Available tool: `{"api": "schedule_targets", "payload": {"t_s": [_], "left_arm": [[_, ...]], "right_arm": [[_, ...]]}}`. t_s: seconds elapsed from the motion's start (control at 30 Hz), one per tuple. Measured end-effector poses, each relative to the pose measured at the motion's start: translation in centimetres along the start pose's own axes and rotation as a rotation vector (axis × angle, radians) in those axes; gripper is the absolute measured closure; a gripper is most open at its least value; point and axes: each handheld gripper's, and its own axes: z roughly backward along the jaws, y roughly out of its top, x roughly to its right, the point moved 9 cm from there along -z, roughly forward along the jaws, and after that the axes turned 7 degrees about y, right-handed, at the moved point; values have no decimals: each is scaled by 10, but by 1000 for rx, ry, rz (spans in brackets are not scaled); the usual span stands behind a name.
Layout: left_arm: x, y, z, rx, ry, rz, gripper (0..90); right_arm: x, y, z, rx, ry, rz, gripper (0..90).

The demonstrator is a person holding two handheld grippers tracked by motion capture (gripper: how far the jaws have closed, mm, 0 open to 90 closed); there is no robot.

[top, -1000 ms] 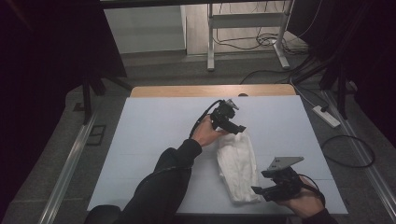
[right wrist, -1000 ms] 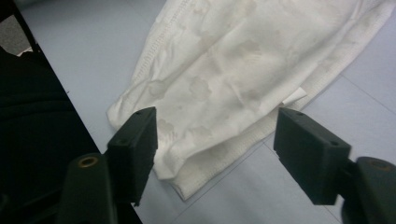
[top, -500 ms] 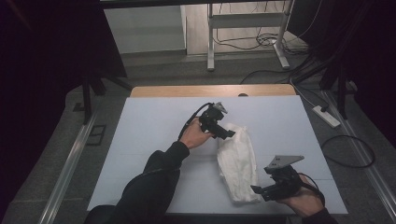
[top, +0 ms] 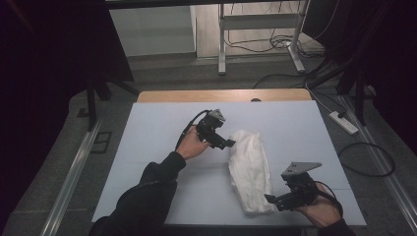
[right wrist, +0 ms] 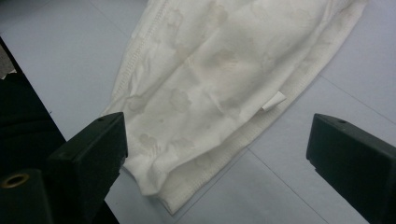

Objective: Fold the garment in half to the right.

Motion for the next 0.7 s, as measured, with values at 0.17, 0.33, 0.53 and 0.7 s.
{"api": "schedule_targets", "payload": {"t_s": [0.17, 0.33, 0.53, 0.7], "left_arm": [[-2, -10, 7, 4, -1, 1, 0], [-4, -17, 15, 15, 7, 11, 0], [-10, -28, 27, 26, 25, 32, 0], [-15, -36, 40, 38, 38, 57, 0]], "right_arm": [[2, 1, 0, 14, -10, -2, 27], [5, 1, 1, 23, -17, -17, 11], [8, 1, 1, 26, -31, -22, 3], [11, 1, 2, 31, -40, -27, 0]]}}
